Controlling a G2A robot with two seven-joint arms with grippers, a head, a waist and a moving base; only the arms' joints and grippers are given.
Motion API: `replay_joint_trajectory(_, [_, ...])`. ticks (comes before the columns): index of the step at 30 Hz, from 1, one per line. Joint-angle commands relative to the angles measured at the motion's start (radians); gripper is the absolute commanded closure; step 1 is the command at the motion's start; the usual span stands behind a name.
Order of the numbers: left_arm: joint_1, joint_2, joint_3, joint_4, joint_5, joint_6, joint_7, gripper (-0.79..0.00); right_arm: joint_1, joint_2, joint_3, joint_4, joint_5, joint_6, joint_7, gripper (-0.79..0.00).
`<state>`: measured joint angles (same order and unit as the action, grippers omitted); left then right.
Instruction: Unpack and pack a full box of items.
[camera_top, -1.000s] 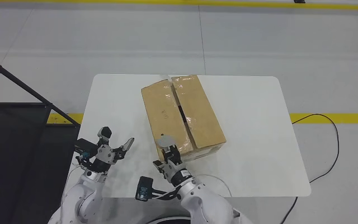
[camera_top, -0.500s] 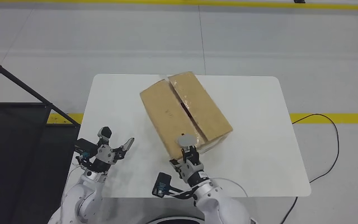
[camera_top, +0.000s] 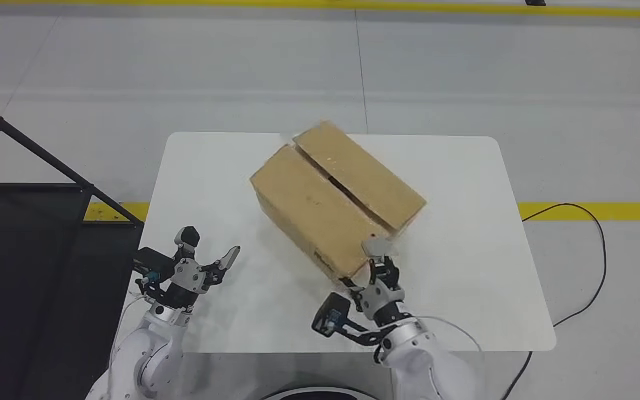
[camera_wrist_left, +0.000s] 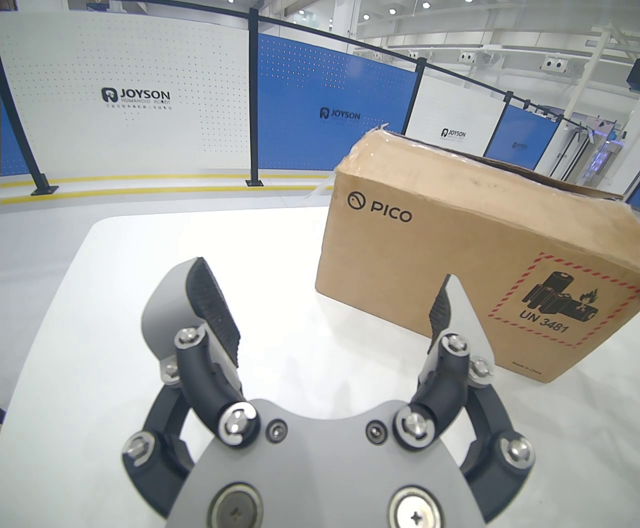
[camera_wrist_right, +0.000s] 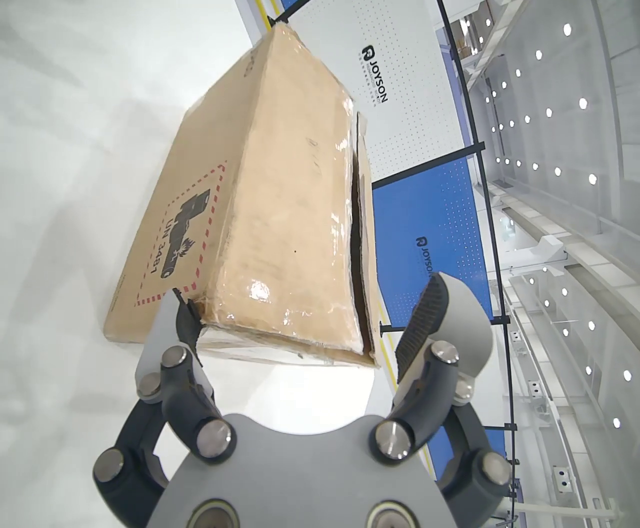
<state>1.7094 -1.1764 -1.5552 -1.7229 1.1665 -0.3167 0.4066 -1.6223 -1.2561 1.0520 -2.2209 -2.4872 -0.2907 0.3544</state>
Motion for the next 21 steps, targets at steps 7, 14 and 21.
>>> replay_joint_trajectory(7, [0.000,0.000,0.000,0.000,0.000,0.000,0.000,-0.785,-0.011,0.003,0.099,0.017,0.089,0.012,-0.011,-0.785])
replay_joint_trajectory(14, [0.000,0.000,0.000,0.000,0.000,0.000,0.000,-0.785,-0.019,0.004,0.155,0.018,0.139,0.021,-0.014,-0.785])
replay_joint_trajectory(21, [0.000,0.000,0.000,0.000,0.000,0.000,0.000,-0.785,-0.032,0.000,0.202,0.009,0.288,0.041,-0.029,-0.785])
